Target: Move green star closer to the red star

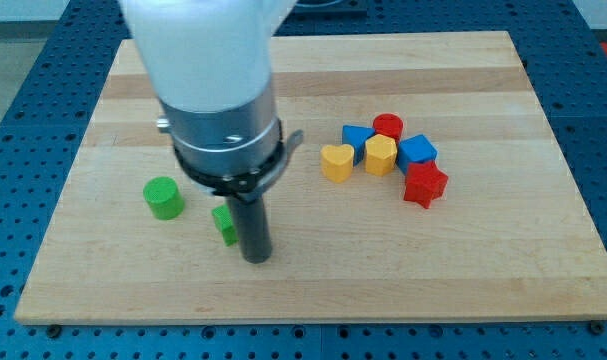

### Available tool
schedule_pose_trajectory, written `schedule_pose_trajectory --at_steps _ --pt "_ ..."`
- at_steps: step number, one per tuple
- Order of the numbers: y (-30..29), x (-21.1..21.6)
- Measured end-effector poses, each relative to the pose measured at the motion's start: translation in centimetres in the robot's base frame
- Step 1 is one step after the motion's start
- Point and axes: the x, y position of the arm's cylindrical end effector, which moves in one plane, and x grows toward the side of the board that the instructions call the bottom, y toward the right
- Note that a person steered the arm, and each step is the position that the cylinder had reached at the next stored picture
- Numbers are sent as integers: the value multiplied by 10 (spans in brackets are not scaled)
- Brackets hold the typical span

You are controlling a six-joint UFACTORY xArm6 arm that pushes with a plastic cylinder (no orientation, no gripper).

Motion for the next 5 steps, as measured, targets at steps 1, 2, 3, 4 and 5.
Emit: schedule_pose_trajectory --at_steps 1,2,3,4,5 --pt "-14 6" --pt "-89 6" --pt "-61 -26" --pt "-3 -54" --pt "57 -54"
